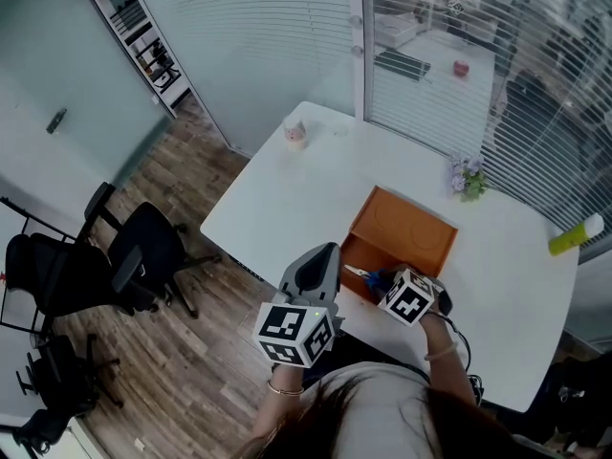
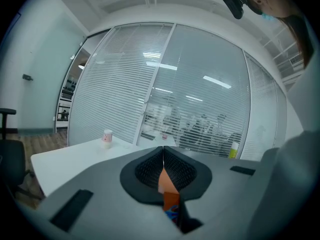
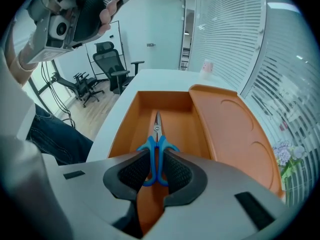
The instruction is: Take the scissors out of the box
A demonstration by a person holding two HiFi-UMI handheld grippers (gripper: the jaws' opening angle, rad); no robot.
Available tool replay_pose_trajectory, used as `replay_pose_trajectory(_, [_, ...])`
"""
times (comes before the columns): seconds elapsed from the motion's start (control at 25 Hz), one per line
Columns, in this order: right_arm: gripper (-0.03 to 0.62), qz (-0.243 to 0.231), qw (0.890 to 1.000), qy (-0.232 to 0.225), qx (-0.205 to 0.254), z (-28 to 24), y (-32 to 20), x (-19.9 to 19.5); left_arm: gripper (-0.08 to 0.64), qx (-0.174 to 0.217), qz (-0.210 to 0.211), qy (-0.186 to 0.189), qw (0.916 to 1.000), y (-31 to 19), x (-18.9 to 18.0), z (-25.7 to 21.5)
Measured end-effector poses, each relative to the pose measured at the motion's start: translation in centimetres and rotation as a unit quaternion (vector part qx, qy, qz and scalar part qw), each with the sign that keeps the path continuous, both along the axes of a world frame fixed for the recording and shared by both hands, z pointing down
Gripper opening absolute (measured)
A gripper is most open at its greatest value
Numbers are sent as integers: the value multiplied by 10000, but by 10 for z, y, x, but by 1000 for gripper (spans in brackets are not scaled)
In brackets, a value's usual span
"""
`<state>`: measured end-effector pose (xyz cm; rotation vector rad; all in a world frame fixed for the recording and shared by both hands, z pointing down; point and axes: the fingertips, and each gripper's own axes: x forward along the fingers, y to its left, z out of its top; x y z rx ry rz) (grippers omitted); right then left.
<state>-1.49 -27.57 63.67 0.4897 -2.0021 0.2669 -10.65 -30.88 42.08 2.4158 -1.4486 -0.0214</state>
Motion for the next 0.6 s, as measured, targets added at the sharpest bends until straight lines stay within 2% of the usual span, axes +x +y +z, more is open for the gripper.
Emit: replay_pose_trajectory(0.6, [109,288,9966,-656,397,-42,8,10,20,155,-39,-73,9998,25,17,-15])
